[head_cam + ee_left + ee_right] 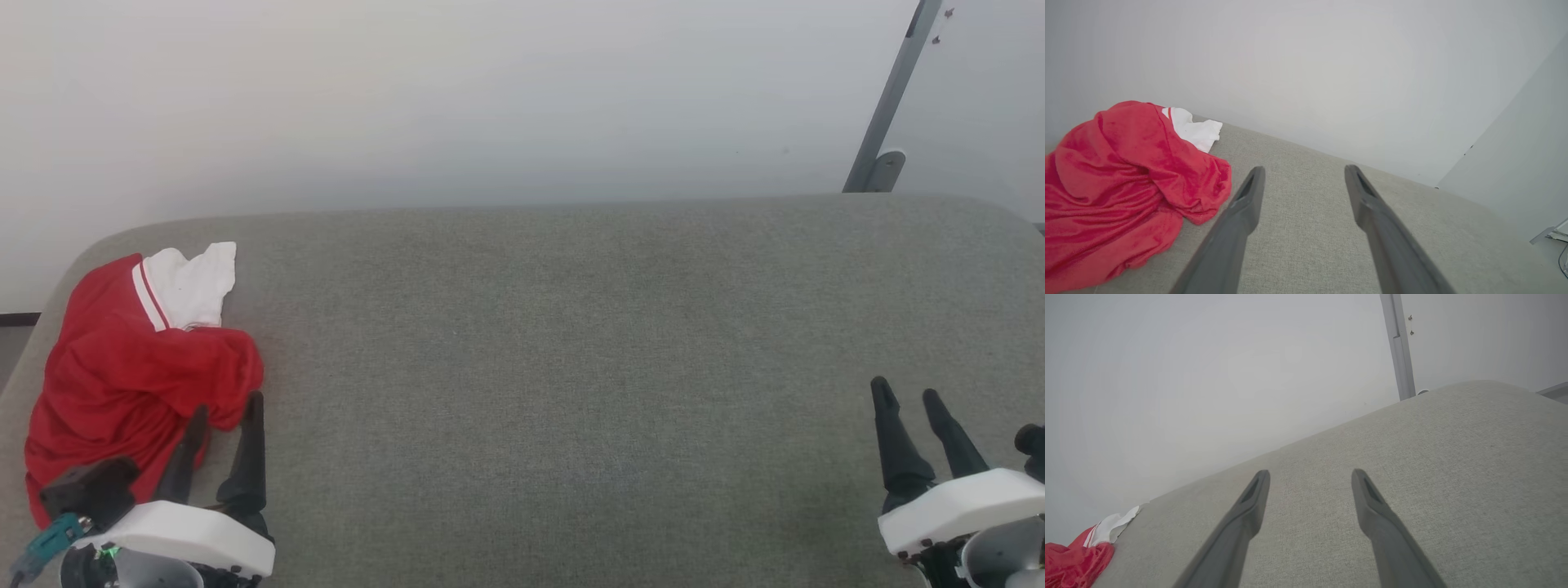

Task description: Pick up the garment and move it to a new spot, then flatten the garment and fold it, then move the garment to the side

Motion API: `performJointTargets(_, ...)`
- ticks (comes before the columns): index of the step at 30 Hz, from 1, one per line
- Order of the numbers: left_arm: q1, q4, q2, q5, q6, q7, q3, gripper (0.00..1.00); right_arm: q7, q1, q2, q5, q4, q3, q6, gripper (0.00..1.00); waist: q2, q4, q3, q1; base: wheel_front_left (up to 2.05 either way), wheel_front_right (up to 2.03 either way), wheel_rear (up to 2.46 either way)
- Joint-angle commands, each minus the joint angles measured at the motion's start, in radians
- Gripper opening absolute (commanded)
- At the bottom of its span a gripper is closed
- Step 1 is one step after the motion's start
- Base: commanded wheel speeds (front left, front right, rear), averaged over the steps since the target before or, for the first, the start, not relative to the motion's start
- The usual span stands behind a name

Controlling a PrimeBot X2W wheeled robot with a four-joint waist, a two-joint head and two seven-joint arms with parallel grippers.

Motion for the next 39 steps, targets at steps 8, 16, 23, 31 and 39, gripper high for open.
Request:
performJointTargets(8, 0.011, -0.009, 0.021, 0.095, -0.021, -0.029, 0.010, 1.00, -0.026, -0.002, -0.034, -0.074, 0.002, 0.005, 0.002, 1.00, 0.0000, 0.002, -0.005, 0.0000, 0.00, 0.00, 0.00)
performJointTargets(16, 0.015, -0.003, 0.030, 0.155, -0.030, -0.048, 0.009, 1.00, -0.037, 0.003, -0.042, -0.143, -0.003, 0.013, 0.003, 1.00, 0.0000, 0.003, -0.012, 0.0000, 0.00, 0.00, 0.00)
performJointTargets(23, 0.020, -0.001, 0.039, 0.204, -0.037, -0.062, 0.004, 1.00, -0.043, 0.010, -0.046, -0.200, -0.013, 0.017, 0.003, 1.00, 0.0000, 0.004, -0.017, 0.0000, 0.00, 0.00, 0.00)
performJointTargets(31, 0.028, -0.001, 0.044, 0.254, -0.040, -0.079, 0.003, 1.00, -0.052, 0.019, -0.044, -0.268, -0.026, 0.017, 0.003, 1.00, 0.0000, 0.004, -0.025, 0.0000, 0.00, 0.00, 0.00)
performJointTargets(39, 0.032, 0.004, 0.049, 0.302, -0.045, -0.093, 0.000, 1.00, -0.058, 0.026, -0.038, -0.332, -0.033, 0.020, 0.002, 1.00, 0.0000, 0.005, -0.033, 0.0000, 0.00, 0.00, 0.00)
